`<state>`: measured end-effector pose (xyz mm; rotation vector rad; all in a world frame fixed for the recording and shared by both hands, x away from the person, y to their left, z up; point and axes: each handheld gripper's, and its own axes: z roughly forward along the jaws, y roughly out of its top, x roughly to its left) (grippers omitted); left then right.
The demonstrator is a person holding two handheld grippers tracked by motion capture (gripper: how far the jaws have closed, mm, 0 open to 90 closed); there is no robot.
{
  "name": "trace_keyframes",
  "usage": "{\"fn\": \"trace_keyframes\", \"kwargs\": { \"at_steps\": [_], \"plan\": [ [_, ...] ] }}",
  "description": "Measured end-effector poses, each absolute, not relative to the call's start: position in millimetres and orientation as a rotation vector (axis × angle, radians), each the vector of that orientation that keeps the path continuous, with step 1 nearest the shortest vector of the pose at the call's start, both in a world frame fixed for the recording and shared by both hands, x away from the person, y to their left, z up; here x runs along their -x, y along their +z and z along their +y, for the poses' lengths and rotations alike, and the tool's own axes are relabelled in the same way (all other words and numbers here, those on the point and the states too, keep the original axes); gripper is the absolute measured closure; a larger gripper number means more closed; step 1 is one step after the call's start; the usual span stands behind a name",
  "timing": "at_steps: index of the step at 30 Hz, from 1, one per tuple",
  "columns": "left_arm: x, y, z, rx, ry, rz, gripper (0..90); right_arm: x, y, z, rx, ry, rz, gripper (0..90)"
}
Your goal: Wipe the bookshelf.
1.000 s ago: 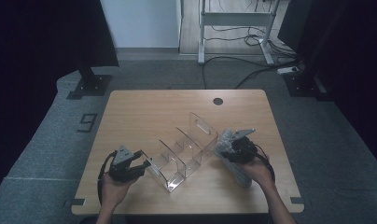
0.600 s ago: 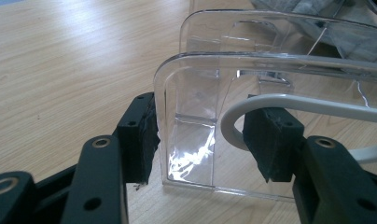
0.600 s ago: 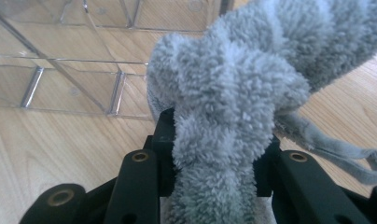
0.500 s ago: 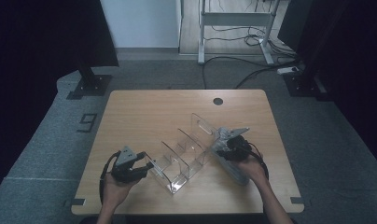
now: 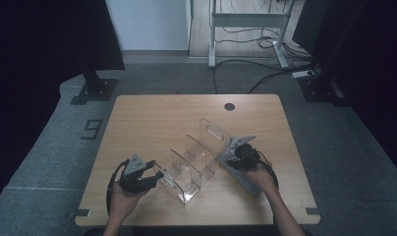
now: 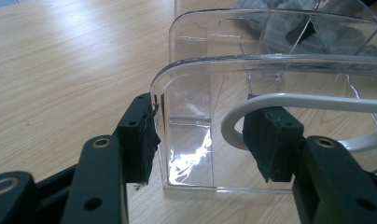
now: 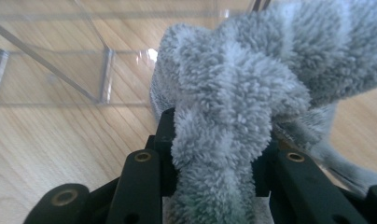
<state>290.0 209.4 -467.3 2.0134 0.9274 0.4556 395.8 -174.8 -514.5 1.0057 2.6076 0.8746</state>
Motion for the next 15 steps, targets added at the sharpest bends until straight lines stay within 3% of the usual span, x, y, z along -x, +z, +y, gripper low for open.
{"fn": "trace_keyframes", "kwargs": {
  "at_steps": [15],
  "plan": [
    [-289.0,-467.2,209.1,-2.007,0.476,0.945,44.9,-390.8,-515.0,-182.4,-1.029,0.815,2.603,63.7]
  ]
}}
